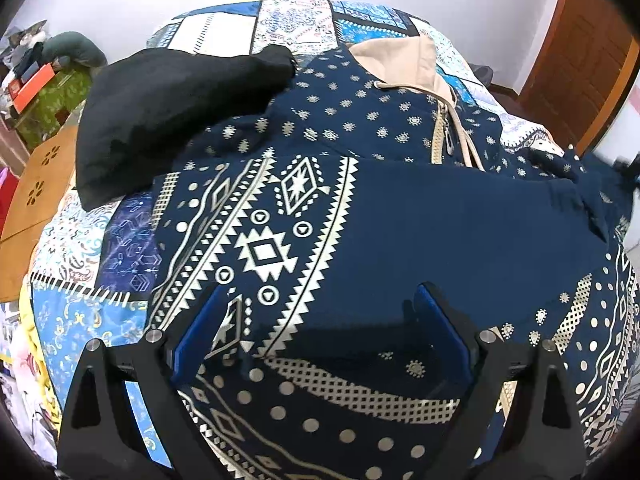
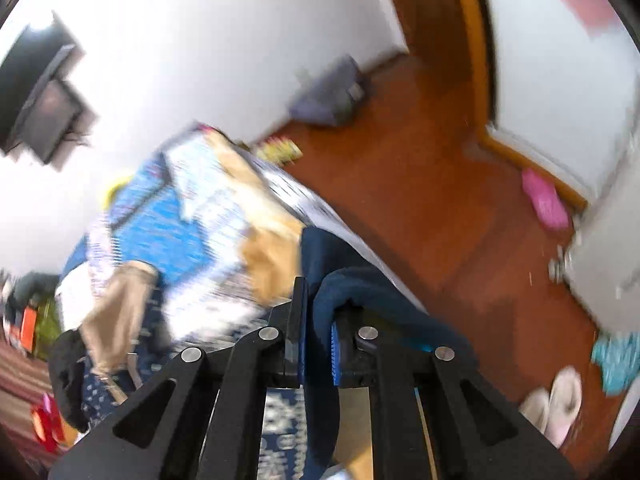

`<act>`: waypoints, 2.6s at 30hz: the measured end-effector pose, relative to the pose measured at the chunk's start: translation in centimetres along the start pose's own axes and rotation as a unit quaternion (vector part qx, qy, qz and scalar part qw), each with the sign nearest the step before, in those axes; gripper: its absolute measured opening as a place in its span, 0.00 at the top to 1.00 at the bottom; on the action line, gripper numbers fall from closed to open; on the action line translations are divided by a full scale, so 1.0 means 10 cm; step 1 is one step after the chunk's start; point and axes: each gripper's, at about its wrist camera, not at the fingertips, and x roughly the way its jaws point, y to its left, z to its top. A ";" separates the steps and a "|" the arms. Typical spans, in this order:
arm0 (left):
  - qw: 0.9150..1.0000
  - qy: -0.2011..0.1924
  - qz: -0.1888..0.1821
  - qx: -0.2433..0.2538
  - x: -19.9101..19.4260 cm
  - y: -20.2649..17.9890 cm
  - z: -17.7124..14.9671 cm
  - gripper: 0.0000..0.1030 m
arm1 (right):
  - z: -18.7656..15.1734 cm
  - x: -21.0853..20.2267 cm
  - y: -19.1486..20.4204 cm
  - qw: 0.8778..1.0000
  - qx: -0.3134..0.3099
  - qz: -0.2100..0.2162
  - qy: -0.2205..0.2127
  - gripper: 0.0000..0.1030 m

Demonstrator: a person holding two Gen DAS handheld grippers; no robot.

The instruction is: Fold large clothes

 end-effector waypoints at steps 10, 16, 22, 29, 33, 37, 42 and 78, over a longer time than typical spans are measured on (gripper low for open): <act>1.000 -0.024 -0.004 0.004 -0.20 0.02 -0.03 0.08 | -0.20 -0.73 1.13 0.981 -0.133 0.136 -0.028 0.92; 1.000 -0.029 -0.007 0.005 -0.29 0.06 -0.10 0.08 | -0.86 -0.27 1.47 0.968 -0.195 0.138 0.078 0.92; 1.000 -0.022 -0.003 0.003 -0.29 0.13 -0.17 0.08 | -1.47 0.11 1.44 0.949 -0.231 0.098 0.190 0.88; 1.000 -0.013 -0.004 0.000 -0.22 0.14 -0.21 0.08 | -1.58 -0.11 1.50 0.927 -0.296 0.102 0.207 0.66; 1.000 -0.015 -0.002 0.005 -0.21 0.09 -0.20 0.08 | -1.41 -0.36 1.44 0.931 -0.294 0.126 0.178 0.64; 1.000 -0.020 -0.004 0.010 -0.22 0.03 -0.17 0.08 | -1.07 -0.44 1.30 0.948 -0.258 0.122 0.138 0.59; 0.999 -0.030 -0.008 0.016 -0.28 -0.04 -0.14 0.08 | -0.66 -0.21 0.99 0.972 -0.180 0.093 0.117 0.51; 0.997 -0.079 0.004 0.016 -0.71 0.20 -0.27 0.08 | -0.49 -0.59 2.10 0.957 -0.222 0.179 0.053 0.94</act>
